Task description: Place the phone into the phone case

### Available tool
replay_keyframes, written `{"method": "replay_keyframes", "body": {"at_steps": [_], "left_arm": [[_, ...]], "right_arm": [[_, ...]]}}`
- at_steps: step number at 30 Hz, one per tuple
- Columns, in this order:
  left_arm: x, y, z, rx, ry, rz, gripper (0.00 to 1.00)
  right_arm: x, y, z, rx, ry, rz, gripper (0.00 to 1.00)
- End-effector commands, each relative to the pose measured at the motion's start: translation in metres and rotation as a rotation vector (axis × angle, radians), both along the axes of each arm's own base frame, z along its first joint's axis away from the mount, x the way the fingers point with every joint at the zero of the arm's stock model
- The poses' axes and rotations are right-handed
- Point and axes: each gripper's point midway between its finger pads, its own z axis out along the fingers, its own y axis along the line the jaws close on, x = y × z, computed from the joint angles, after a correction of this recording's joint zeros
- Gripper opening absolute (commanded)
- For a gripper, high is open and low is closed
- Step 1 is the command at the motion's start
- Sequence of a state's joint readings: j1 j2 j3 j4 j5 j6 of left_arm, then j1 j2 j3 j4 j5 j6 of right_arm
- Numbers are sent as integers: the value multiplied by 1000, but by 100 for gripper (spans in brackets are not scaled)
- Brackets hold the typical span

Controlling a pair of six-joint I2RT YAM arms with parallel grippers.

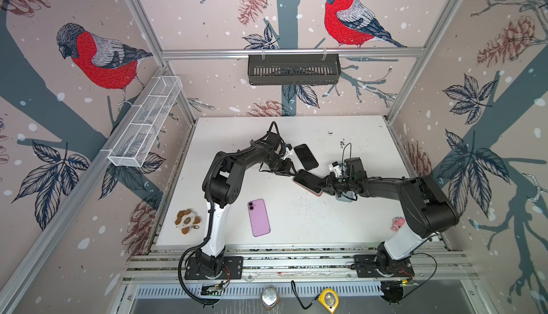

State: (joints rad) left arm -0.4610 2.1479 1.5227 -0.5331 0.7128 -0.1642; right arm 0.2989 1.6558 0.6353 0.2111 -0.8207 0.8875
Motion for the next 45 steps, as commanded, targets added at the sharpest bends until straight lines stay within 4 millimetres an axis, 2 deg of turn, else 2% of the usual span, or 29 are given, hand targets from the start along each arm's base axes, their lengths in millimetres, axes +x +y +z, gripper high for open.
{"method": "replay_keyframes", "body": {"at_steps": [1,10,14,32,39,45], "left_arm": [[-2,0,5,-7,2,-10,39],[-1,1,5,0,-2,-8,40],[-1,1,4,0,-2,-7,39],[-5,-8,3,-59,32,-7,40],[-2,-4,2,-29,16,-4,39],[3,6,-6,70,-22,6,39]], "right_arm": [[-8,-6,-7,-45,27,-5,20],[5,-9,30,-43,-56,-17,17],[5,-10,36,-32,-61,-24,16],[-9,-20,-14,-48,100,-76,10],[-22,-20,-35,-45,180,-76,10],[-29,-17,-41,-25,207,-72,10]]}}
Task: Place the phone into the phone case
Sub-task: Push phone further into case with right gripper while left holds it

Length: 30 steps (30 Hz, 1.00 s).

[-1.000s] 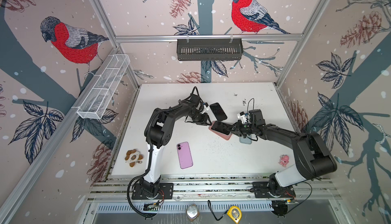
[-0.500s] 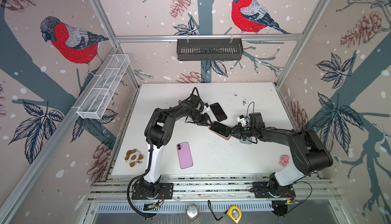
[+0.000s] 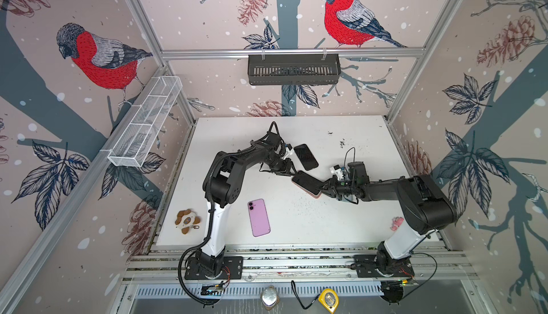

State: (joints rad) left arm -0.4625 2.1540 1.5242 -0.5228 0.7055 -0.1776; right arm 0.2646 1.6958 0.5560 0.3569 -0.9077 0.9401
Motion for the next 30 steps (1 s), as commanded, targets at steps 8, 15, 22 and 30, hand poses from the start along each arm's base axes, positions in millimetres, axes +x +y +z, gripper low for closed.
{"method": "replay_keyframes", "body": {"at_steps": [8,15,22,30], "left_arm": [[-1,12,-13,165,-53,-22,39],[-1,18,-22,218,-56,-19,39],[-4,22,-28,296,-72,-39,35],[-9,20,-31,319,-80,-59,35]], "right_arm": [[-29,10,-25,-98,142,1,11],[-24,6,-28,-148,104,13,22],[-9,-10,-19,-328,-14,52,33],[2,-27,-9,-476,-92,67,39]]}}
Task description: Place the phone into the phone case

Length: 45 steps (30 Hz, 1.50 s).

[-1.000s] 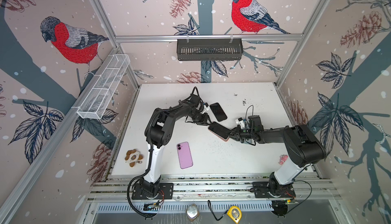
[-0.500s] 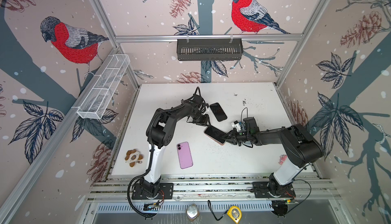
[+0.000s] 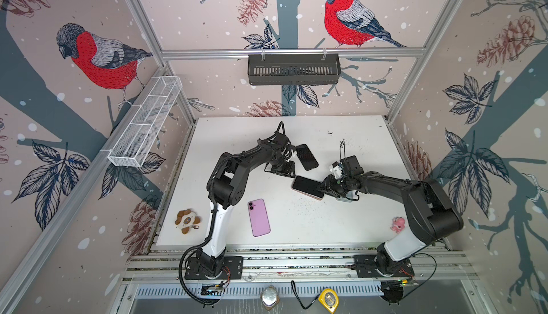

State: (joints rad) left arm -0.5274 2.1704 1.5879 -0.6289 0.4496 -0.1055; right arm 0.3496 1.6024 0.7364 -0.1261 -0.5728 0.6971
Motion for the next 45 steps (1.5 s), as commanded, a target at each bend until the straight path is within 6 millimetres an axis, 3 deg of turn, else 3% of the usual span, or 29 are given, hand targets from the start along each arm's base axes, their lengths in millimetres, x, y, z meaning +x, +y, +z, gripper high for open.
{"method": "replay_keyframes", "body": {"at_steps": [1,8,12,13,14,15,16,19,22,27,34,40,45], "left_arm": [[-9,11,-11,70,27,-4,35],[-11,-16,27,-130,-2,-28,35],[-19,-26,32,-209,39,-50,35],[-20,-27,31,-212,46,-53,35],[-21,-27,29,-209,54,-54,35],[-21,-26,27,-203,55,-51,35],[-20,-25,26,-194,53,-47,35],[-20,-20,18,-153,60,-38,35],[-19,-14,9,-97,63,-30,35],[-20,-8,0,-31,55,-30,34],[-25,-9,-5,0,57,-54,30],[-30,-14,-3,-21,73,-71,25],[-38,-19,-1,-33,86,-90,25]], "right_arm": [[-2,-17,-4,-127,-26,27,39],[9,-40,8,-306,-110,40,42],[18,-49,32,-424,-233,60,44],[20,-50,41,-451,-275,63,49],[22,-47,53,-461,-329,64,65],[23,-45,63,-446,-370,54,97],[23,-45,68,-421,-390,38,100],[18,-40,78,-293,-427,20,100],[10,-33,72,-179,-404,29,96],[5,-25,59,-198,-325,52,69],[-3,-7,36,-177,-210,44,65],[-7,2,21,-158,-125,40,49],[-8,4,13,-177,-102,40,46]]}}
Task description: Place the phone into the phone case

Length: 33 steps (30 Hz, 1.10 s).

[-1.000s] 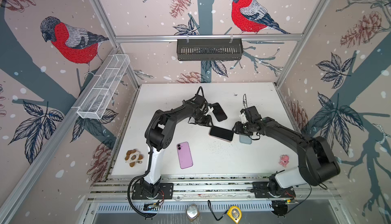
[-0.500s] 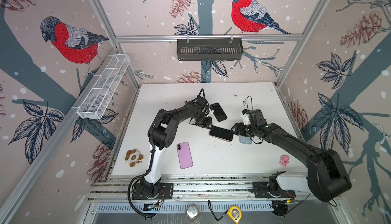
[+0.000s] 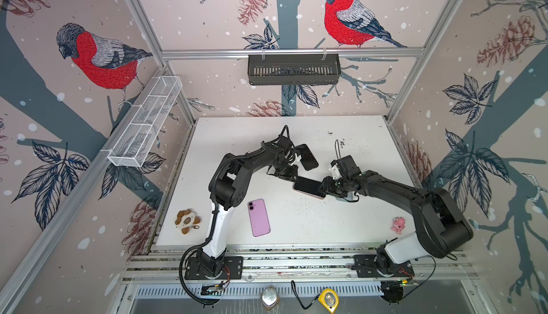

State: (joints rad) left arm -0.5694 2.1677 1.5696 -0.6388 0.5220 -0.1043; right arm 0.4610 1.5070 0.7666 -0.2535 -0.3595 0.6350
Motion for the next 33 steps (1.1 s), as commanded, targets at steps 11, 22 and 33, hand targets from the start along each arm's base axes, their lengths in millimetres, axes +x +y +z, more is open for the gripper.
{"method": "replay_keyframes", "body": {"at_steps": [11,22,33], "left_arm": [[-10,5,-4,53,14,-22,25],[-14,-1,10,-1,11,-38,33],[-22,-3,2,5,48,-61,30]], "right_arm": [[8,-6,3,-58,-13,-44,40],[1,-21,-4,-156,-24,-32,41],[-4,-7,-9,-113,-6,-12,41]]}}
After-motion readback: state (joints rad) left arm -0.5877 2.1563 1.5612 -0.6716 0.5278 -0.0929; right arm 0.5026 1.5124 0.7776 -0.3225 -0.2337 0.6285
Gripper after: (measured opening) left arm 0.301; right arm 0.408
